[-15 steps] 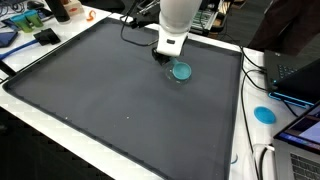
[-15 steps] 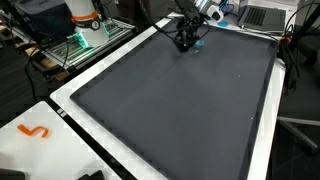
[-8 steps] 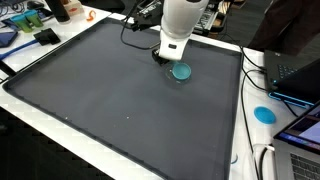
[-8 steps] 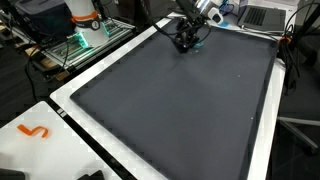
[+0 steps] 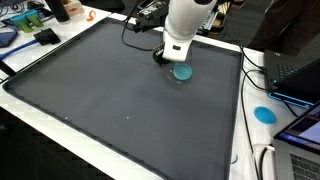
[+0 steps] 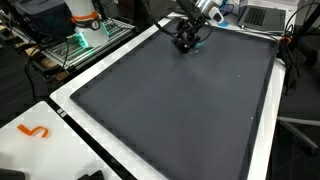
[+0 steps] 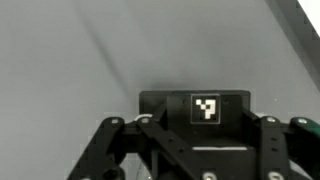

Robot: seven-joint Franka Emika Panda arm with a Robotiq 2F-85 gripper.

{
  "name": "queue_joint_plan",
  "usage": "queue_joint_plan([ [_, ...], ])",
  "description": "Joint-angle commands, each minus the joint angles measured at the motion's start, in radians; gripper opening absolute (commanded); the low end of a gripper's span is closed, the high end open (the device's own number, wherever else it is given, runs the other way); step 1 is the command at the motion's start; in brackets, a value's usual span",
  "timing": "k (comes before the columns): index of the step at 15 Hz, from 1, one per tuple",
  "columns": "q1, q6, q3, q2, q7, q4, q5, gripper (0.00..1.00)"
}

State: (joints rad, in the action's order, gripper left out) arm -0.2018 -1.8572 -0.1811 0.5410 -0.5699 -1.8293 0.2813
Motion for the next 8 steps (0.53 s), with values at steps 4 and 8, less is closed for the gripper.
queue_joint_plan([
  [4,-0.006,-0.069,0.004,0.050,0.045,-0.011,0.059,0.31],
  [8,0.005,-0.075,0.014,0.041,0.060,-0.030,0.052,0.31],
])
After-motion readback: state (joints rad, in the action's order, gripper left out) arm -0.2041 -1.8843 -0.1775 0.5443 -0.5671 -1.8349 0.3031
